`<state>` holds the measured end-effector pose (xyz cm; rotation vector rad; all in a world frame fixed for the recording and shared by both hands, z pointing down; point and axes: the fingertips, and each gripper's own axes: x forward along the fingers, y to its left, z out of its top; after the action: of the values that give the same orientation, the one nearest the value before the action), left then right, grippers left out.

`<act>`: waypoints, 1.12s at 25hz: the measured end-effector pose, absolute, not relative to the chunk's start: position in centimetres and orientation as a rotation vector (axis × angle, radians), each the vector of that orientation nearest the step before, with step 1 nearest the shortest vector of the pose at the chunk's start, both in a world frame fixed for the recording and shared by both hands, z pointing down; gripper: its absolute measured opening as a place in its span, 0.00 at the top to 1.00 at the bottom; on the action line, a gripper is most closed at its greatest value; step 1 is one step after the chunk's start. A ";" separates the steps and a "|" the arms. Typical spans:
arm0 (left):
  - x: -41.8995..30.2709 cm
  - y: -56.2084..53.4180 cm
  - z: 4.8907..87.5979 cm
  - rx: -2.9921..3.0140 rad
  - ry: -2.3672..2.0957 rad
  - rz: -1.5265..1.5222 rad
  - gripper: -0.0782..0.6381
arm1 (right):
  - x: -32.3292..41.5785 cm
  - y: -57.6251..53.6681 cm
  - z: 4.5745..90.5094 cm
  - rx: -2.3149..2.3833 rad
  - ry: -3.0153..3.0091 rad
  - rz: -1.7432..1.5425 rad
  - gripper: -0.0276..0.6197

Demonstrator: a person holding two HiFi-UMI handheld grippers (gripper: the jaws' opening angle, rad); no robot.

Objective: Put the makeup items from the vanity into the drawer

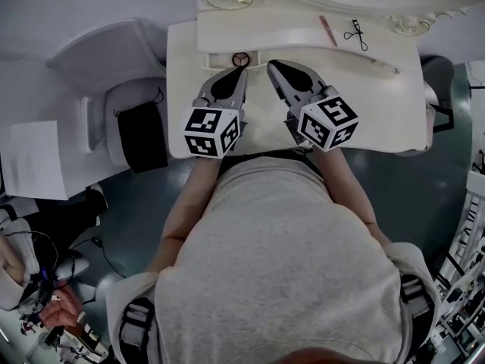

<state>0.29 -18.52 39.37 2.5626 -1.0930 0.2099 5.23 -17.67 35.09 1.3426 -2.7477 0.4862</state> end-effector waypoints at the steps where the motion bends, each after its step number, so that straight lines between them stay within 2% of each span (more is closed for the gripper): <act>1: 0.4 -18.5 39.3 2.568 -1.088 0.211 0.88 | 5.3 -17.5 35.0 1.344 -2.760 0.489 0.95; 28: 1.8 -18.1 40.3 2.567 -1.050 0.283 0.88 | 6.0 -16.2 37.3 1.343 -2.654 0.494 0.95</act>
<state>1.78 -18.10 40.35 2.5668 -1.0496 0.2832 5.98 -16.15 37.32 1.3429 -2.6535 0.4942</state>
